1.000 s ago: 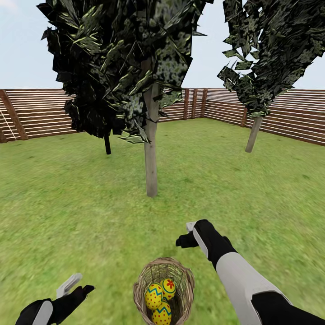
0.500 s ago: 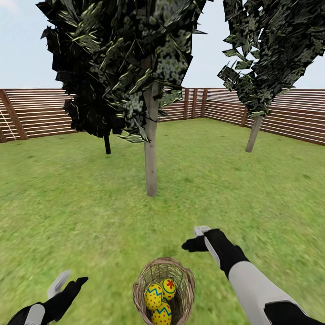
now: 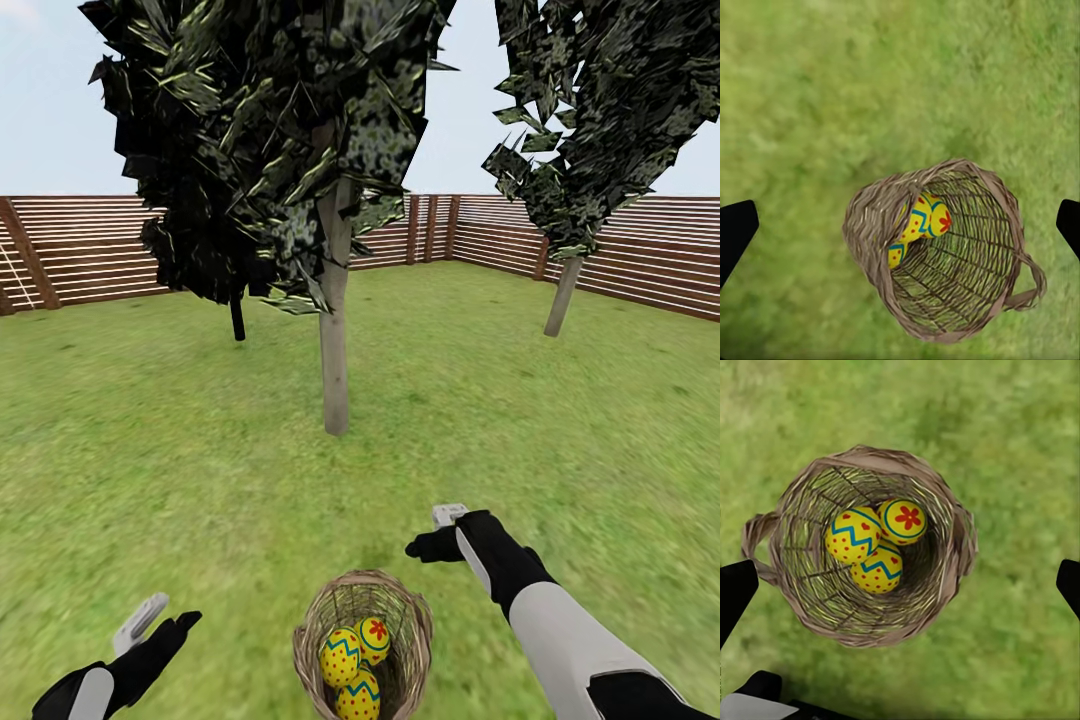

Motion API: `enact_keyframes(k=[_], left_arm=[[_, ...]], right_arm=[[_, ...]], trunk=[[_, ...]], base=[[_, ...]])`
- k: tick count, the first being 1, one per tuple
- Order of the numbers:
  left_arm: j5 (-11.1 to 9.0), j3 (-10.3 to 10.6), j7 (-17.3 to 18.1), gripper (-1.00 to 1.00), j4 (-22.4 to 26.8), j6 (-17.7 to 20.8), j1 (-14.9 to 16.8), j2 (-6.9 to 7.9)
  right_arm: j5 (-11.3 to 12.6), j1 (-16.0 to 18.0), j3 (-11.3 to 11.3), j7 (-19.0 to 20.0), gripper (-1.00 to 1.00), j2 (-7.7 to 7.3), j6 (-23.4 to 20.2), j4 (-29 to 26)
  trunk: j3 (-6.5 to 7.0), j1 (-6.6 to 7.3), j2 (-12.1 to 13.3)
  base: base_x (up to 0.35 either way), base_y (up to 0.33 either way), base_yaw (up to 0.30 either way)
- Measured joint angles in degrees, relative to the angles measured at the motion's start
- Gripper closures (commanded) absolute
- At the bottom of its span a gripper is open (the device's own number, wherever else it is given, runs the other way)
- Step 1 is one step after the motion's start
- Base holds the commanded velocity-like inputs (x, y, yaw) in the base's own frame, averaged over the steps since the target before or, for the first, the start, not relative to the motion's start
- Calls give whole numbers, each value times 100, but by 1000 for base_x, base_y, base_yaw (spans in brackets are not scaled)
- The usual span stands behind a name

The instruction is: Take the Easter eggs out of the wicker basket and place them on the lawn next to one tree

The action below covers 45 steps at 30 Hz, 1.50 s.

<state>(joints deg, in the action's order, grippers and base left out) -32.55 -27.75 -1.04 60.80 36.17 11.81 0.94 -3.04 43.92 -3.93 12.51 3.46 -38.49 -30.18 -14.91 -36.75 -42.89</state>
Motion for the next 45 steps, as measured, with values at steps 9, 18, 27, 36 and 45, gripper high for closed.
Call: enact_keyframes(k=[9, 18, 27, 36, 45], left_arm=[[6, 7, -14, -100, -10, -3, -3, 11], [6, 8, -13, -100, -12, -3, -3, 12], [4, 8, 11, -100, -12, -3, -5, 12], [4, 8, 9, -100, -12, -3, -4, 12], [4, 8, 8, -100, -12, -3, -4, 12]], right_arm=[[22, -1, 14, -5, -100, -1, -9, 2], [15, 0, 6, 32, -100, -3, 19, -4], [-9, 3, -15, 24, -100, -2, -1, -6], [-10, 7, -47, -5, -100, 31, -46, -6], [-7, 8, -7, -8, -100, 33, -53, 0]], trunk=[[-162, -198, -362], [-324, -396, -723], [-486, -594, -1085], [-653, -791, -1446], [-870, -989, -1807]], base=[[0, 0, 0], [0, 0, 0], [0, 0, 0], [0, 0, 0], [0, 0, 0]])
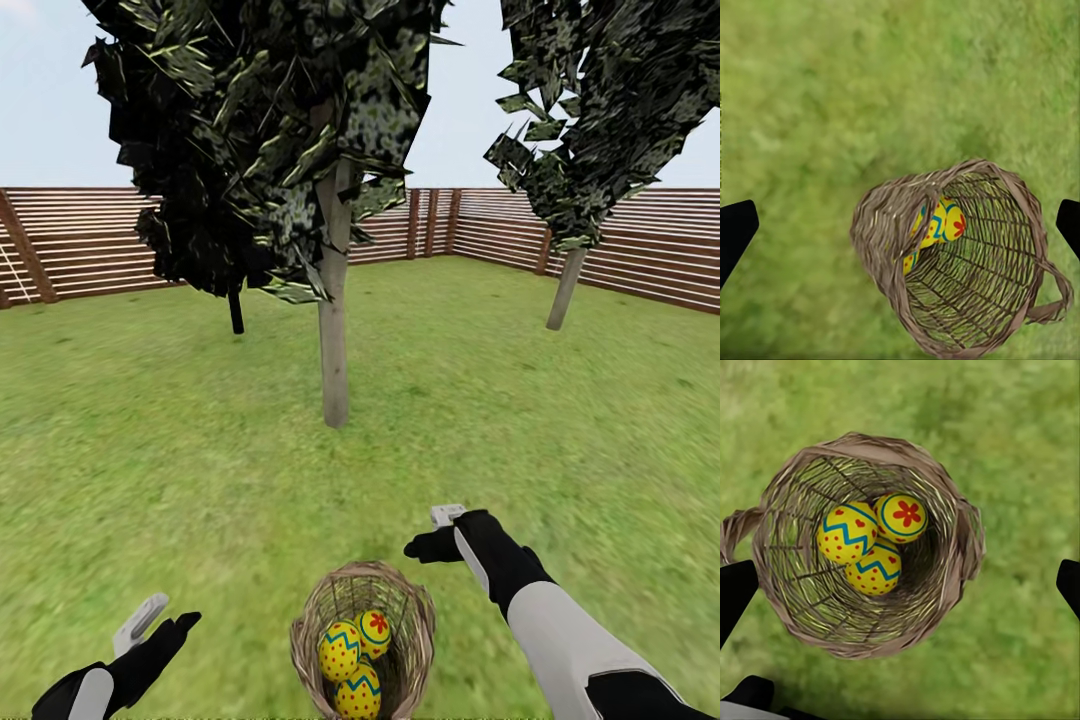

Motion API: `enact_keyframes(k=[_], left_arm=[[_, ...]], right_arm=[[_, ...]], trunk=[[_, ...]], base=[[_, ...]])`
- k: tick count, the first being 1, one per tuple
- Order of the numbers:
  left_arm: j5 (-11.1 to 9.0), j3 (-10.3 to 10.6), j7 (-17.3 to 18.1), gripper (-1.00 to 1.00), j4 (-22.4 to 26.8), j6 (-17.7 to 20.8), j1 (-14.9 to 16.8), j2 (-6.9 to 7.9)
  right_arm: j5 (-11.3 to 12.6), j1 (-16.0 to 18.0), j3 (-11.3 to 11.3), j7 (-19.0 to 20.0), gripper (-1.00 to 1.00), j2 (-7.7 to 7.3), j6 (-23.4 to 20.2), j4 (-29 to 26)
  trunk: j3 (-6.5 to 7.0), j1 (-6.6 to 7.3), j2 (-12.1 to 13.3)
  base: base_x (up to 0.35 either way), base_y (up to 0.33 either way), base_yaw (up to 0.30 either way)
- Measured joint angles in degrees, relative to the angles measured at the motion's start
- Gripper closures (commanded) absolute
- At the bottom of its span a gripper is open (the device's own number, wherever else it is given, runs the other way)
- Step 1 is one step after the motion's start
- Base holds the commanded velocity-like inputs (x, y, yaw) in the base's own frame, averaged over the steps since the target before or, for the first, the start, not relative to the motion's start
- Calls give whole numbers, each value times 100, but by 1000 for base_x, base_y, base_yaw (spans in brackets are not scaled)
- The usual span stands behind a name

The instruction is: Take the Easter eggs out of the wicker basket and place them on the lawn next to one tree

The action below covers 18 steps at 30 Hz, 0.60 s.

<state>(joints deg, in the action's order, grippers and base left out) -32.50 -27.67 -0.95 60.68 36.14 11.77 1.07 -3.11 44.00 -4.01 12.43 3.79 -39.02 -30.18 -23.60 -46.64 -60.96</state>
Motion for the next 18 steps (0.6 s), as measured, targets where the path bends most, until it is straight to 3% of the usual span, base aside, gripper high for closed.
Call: enact_keyframes(k=[18], left_arm=[[-1, 0, 3, -100, -16, 0, 1, 6]], right_arm=[[-4, 0, -21, 5, -100, 0, -10, -84]], trunk=[[-252, -395, -723]], base=[[0, 0, -6]])
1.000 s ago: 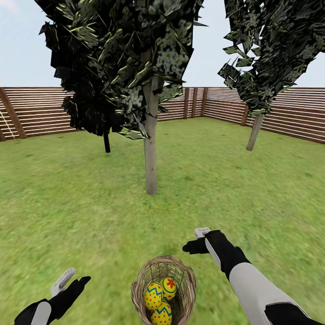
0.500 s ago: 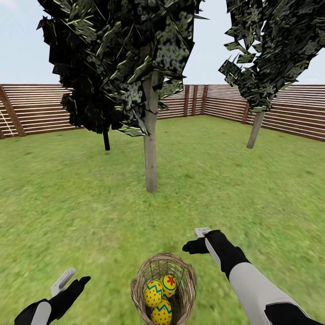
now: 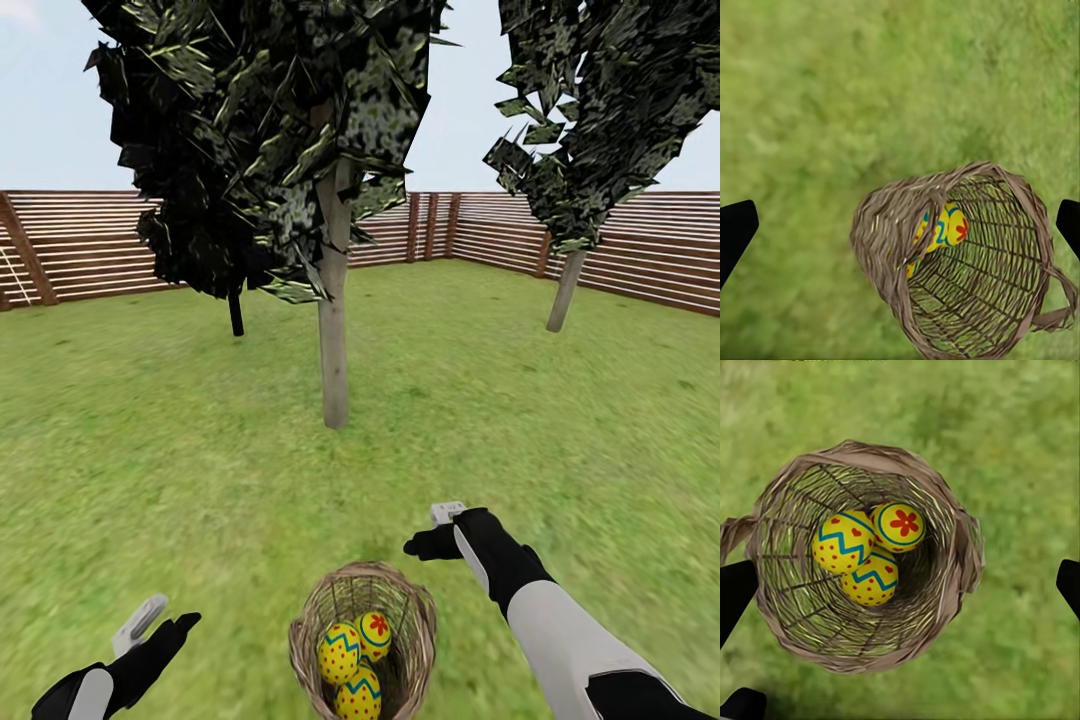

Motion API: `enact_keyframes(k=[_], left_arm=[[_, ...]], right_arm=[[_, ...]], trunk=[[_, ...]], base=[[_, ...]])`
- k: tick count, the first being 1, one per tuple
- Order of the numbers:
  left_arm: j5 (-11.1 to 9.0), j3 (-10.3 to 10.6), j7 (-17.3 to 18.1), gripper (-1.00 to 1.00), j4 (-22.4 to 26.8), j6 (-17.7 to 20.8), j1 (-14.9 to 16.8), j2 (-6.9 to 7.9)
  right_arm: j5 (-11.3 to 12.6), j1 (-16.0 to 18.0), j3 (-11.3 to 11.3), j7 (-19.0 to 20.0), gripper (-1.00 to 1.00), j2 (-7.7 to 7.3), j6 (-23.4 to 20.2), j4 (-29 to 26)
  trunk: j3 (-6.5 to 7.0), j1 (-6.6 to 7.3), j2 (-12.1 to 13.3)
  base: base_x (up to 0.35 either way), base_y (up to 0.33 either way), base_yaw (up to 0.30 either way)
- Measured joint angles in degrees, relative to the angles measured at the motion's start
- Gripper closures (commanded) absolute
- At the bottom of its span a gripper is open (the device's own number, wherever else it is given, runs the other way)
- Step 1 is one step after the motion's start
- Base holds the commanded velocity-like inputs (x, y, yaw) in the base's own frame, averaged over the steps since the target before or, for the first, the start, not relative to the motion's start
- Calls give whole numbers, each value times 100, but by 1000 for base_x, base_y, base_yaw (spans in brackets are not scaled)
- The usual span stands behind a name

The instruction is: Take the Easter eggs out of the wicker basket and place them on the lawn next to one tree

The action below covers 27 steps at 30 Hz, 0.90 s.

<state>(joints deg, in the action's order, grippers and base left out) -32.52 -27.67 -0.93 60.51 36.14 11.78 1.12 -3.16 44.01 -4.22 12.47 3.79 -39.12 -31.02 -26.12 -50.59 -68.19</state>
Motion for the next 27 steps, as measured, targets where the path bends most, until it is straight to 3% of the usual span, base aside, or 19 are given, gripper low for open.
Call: enact_keyframes(k=[12, 27], left_arm=[[1, 0, -1, -100, -1, 0, -1, -5], [1, 0, -3, -100, -1, 0, 2, 2]], right_arm=[[10, 0, -31, -7, -100, 1, 0, 4], [7, 7, 6, -9, -100, 6, -2, 82]], trunk=[[-115, -264, -481], [-371, -593, -1083]], base=[[0, 0, 0], [0, 0, 0]])
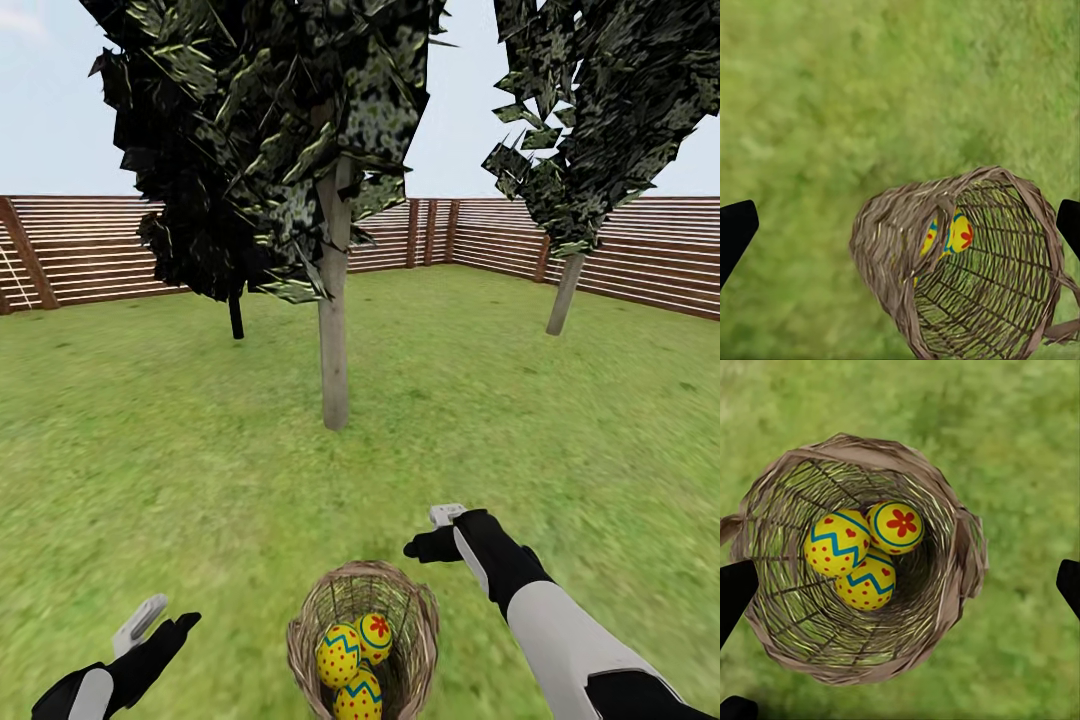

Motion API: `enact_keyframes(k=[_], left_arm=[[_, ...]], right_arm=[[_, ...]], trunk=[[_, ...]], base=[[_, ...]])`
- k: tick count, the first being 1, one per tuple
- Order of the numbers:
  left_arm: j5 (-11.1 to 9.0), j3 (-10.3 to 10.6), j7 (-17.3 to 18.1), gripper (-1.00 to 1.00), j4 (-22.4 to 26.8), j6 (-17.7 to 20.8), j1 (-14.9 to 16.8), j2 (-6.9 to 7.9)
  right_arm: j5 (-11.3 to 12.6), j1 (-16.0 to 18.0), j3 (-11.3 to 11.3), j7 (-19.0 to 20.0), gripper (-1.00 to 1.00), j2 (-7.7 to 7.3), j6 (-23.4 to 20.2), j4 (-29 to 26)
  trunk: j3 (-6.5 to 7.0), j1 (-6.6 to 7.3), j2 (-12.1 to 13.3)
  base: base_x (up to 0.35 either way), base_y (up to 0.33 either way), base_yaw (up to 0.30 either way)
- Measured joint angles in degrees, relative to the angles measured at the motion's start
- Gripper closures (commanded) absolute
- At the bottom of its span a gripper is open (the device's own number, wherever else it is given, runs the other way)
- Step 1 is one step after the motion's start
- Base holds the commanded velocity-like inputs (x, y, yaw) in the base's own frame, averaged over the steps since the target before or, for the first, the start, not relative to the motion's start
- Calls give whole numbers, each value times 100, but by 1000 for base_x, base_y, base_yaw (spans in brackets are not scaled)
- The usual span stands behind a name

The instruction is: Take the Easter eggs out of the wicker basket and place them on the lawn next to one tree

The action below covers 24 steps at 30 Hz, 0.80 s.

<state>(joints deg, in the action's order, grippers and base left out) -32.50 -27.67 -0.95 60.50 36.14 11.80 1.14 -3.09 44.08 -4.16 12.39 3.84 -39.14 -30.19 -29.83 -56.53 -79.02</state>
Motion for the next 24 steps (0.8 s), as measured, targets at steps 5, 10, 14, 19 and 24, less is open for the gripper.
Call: enact_keyframes(k=[5, 10, 14, 19, 24], left_arm=[[0, 0, 0, -100, 0, 0, 1, -2], [0, 0, 0, -100, 0, 0, -4, -1], [0, 0, 0, -100, 0, 0, -2, 1], [-1, -2, 9, -100, 0, 0, -2, -1], [-45, -59, 65, -100, 41, 9, -121, 25]], right_arm=[[0, 5, 9, -9, -100, 3, -198, 5], [-1, 9, 5, -9, -100, 4, -387, 5], [-1, 14, 7, -9, -100, 4, -422, 6], [-1, 48, 15, -3, -100, -2, -435, 5], [-1, 72, 20, -1, -100, -17, -437, 9]], trunk=[[-90, -110, -201], [-179, -220, -401], [-251, -308, -562], [-341, -417, -762], [-431, -527, -963]], base=[[0, 0, 0], [0, 0, 0], [0, 0, 0], [0, 0, 0], [0, 0, 0]])
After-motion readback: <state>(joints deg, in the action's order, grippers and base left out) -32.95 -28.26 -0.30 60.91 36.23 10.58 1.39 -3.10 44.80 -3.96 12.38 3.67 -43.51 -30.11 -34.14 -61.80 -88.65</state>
